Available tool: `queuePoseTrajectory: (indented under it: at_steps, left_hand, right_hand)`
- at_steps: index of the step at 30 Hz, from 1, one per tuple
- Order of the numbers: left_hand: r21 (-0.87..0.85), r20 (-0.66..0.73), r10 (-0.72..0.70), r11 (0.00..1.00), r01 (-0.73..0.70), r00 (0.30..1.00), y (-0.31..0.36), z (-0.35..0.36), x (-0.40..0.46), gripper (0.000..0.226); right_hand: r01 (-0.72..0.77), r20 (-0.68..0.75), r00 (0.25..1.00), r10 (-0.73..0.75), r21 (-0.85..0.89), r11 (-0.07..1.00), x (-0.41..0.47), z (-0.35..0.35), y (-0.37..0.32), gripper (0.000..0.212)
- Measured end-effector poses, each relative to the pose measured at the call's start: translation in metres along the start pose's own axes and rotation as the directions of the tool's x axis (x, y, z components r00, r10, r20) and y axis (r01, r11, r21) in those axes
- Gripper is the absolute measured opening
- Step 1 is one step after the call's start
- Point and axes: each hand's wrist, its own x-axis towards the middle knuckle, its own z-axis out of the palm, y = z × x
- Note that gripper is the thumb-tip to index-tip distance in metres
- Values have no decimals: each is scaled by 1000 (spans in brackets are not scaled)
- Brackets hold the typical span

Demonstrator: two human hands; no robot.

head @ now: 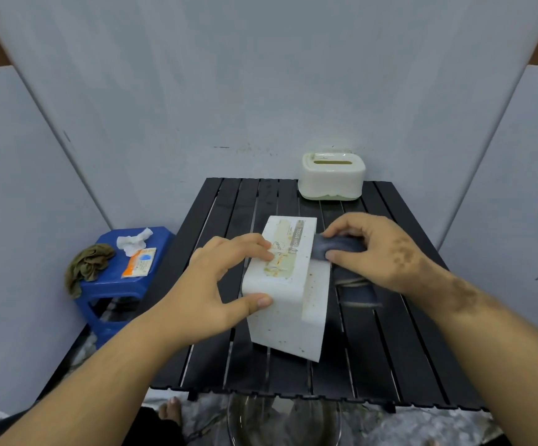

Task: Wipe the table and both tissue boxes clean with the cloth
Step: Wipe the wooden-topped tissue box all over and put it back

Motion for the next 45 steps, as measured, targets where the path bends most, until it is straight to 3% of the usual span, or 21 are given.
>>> queuePoseTrajectory:
  at_steps: [4, 8, 12, 16, 18, 24, 30, 36, 42, 45]
  left_hand:
    - [-20, -10, -9, 1000, 9, 1000, 0, 1, -1, 52]
    - [-62, -7, -15, 998, 15, 1000, -1, 1, 0, 52]
    - [-92, 12, -32, 995, 33, 999, -1, 0, 0, 51]
    - [-90, 11, -34, 995, 35, 999, -1, 2, 0, 52]
    - [-89, 9, -34, 995, 35, 999, -1, 1, 0, 53]
    - [-109, 18, -35, 993, 37, 999, -1, 2, 2, 52]
    - [-119, 35, -35, 992, 39, 999, -3, 0, 3, 51]
    - [-121, 40, -56, 991, 61, 998, -1, 0, 3, 51]
    - [-127, 54, -60, 990, 66, 997, -1, 0, 3, 50]
    - [-119, 48, -58, 991, 63, 997, -1, 1, 3, 51]
  right_hand:
    - [-86, -77, 992, 97, 139, 987, 7, -2, 10, 27]
    - [-76, -40, 995, 95, 343, 936, 10, 10, 1, 38]
    - [-18, -105, 993, 45, 241, 970, 11, 15, 6, 22]
    - [81, -81, 994, -78, 42, 996, 10, 30, 10, 31]
    - [64, -88, 994, -67, -35, 997, 8, 31, 12, 35]
    - [-124, -145, 979, 145, 147, 981, 13, 29, 14, 34]
    - [-86, -39, 995, 91, 110, 990, 12, 23, 14, 29]
    - [-27, -66, 997, 29, 32, 999, 21, 39, 3, 25]
    - [-68, 18, 998, 66, 252, 965, 19, 18, 19, 27]
    - [-63, -80, 993, 81, 208, 976, 22, 39, 14, 19]
